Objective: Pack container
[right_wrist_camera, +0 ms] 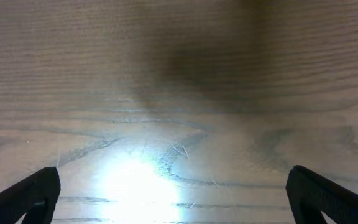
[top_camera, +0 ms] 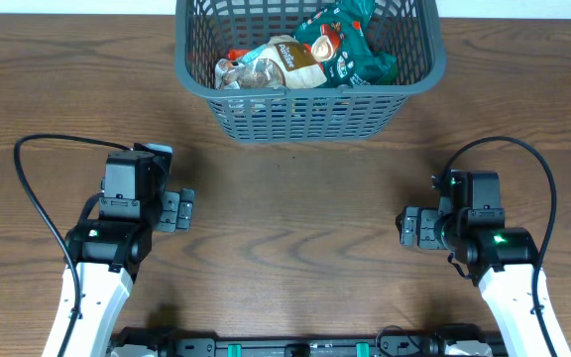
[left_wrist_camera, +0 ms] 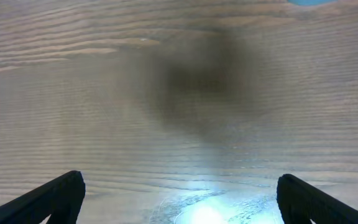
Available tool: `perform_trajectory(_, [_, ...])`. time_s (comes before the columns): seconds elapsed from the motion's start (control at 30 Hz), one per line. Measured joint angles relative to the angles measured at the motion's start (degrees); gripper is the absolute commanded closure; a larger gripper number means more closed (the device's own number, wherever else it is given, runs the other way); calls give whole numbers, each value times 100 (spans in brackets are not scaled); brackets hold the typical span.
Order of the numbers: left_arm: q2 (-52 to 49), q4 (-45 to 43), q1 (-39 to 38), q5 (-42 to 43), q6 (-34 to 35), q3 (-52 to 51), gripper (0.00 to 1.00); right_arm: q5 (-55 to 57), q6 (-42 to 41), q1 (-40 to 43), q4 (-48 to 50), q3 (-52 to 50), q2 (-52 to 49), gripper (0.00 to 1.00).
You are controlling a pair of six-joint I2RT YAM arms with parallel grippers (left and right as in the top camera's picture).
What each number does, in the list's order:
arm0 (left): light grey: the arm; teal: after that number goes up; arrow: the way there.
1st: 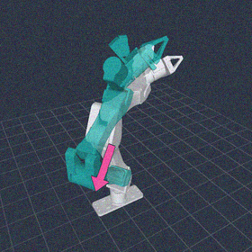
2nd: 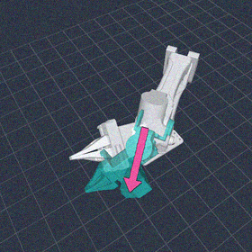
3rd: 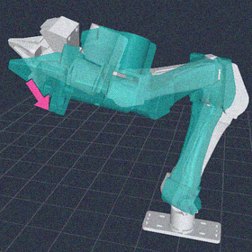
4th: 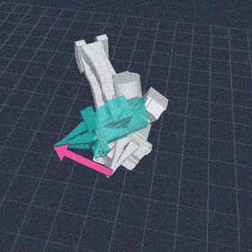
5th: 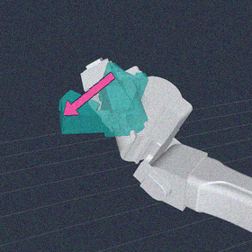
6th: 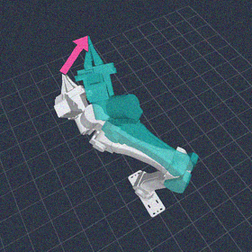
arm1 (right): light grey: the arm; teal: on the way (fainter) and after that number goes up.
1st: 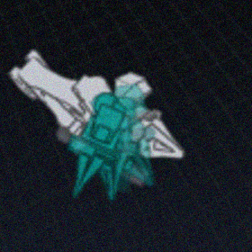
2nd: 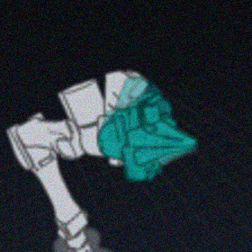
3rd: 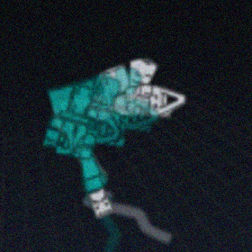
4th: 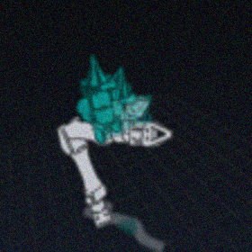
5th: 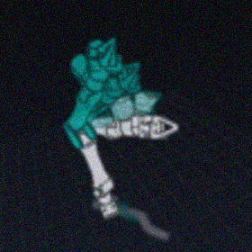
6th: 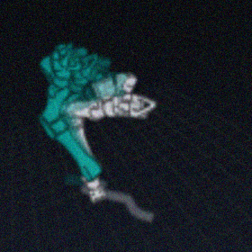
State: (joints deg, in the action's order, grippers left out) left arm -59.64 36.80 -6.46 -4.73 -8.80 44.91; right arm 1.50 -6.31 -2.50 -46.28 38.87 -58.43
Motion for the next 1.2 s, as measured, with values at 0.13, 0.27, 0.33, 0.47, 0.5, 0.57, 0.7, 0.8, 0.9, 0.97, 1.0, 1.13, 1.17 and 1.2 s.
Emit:
perform_trajectory(0.13, [0, 0, 0, 0, 0, 0, 1, 0, 0, 0, 0, 0, 24, 1])
perform_trajectory(0.27, [0, 4, 0, 0, 0, 0, 1, 0, 2, 0, 0, 0, 24, 1])
perform_trajectory(0.33, [0, 4, 0, 0, 0, 0, 1, 0, 0, 0, 0, 0, 24, 1])
perform_trajectory(0.47, [0, 4, 0, 0, 0, 0, 1, 0, 0, 0, 0, 0, 90, 1])
perform_trajectory(0.5, [0, 4, 0, 0, 0, 0, 1, 0, 0, 0, -2, -2, 162, 1])
perform_trajectory(0.57, [0, 4, 0, -2, 0, 0, 1, -2, 2, 0, -4, -4, 369, 1])
perform_trajectory(0.7, [0, 9, 0, -2, 0, 0, 2, -2, 0, 0, -2, -7, 1049, 1])
perform_trajectory(0.8, [0, 11, 0, -2, 0, 0, 1, 42, 9, -2, -39, -7, 1650, 1])
perform_trajectory(0.9, [-2, 17, 0, -2, 0, 0, 1, 162, 28, -2, -149, -7, 2341, 1])
perform_trajectory(0.97, [-2, 17, 0, -2, 0, 0, 1, 149, 48, -2, -74, -13, 2879, 1])
perform_trajectory(1.0, [-2, 15, 0, -2, 0, 0, 1, 120, 66, -2, -13, -17, 3077, 1])
perform_trajectory(1.13, [-2, 15, 0, -2, 0, 0, 2, -26, 295, -2, 634, -350, 4164, 1])
perform_trajectory(1.17, [-2, 15, 0, -2, 0, 0, 1, -48, 367, -2, 870, -533, 4415, 1])
perform_trajectory(1.2, [-4, 17, 0, -2, 0, 0, 1, -55, 404, -2, 1099, -688, 4579, 1])
